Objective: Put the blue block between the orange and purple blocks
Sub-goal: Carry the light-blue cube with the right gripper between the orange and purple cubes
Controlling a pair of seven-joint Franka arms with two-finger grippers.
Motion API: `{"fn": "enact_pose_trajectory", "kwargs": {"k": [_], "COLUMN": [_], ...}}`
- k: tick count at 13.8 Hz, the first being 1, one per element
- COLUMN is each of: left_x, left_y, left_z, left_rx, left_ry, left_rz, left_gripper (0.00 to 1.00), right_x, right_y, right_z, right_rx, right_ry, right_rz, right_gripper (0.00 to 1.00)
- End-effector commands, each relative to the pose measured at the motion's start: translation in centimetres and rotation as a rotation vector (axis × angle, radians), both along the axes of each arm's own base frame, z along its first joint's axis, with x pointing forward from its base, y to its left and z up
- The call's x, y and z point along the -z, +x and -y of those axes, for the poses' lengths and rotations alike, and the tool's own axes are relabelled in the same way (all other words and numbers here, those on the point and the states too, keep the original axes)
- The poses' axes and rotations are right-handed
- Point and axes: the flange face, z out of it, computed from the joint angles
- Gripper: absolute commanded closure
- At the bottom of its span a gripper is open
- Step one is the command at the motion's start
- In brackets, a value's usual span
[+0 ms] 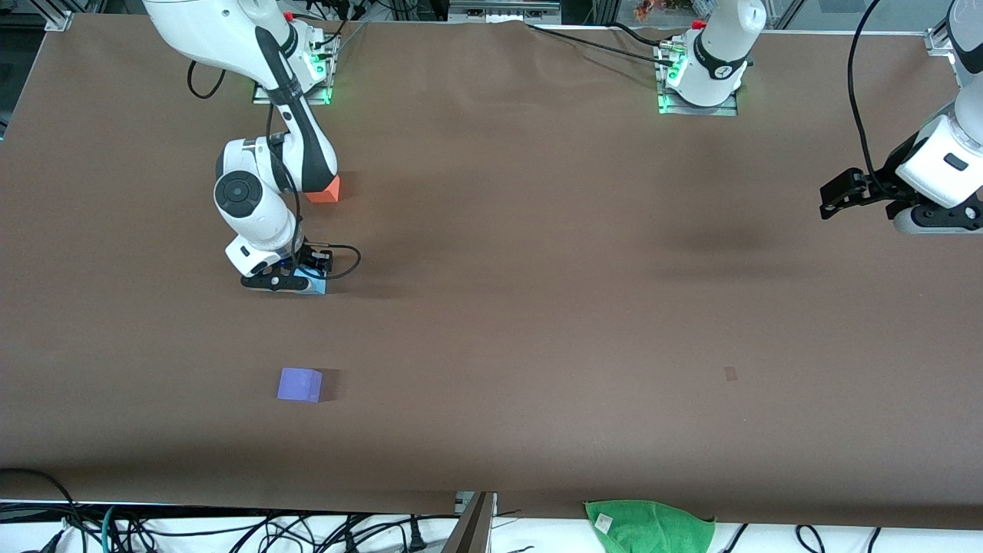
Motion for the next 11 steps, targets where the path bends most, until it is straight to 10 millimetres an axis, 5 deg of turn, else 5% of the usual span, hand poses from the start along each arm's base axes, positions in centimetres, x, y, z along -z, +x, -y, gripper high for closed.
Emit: {"fn": "enact_pose_trajectory", "kwargs": {"k": [1,2,3,6,11], "left_x": [-0.5,-0.5,-0.5,-0.4,-0.4], "left_y": [0.4,0.4,0.4,0.4,0.3], "left_z": [-0.2,-0.1,-0.2,-0.2,-0.2], "left_rx": [-0.005,-0.003,-0.005,-0.003,-0.002], "left_ry": [0.001,0.001,0.001,0.000,0.001], "left_rz": [0.000,0.000,0.000,-0.001,-0.001], "left_gripper": [0.00,0.00,0.00,0.00,0.00], "right_x": [0.7,0.7,0.5,-3.6,-15.0], "right_y": [-1.0,-0.9,-0.8,0.8,5.6], "right_z": [0.5,0.4,0.3,-0.9,0.4], "right_rx": [-0.004,-0.006,-0.008,-0.017,-0.117], "right_ry": [0.009,0.010,0.012,0.042,0.050], "right_rz": [0.019,0.021,0.025,0.011,-0.124], "right_gripper": [0.72,0.53,0.02,0.00,0.00]}}
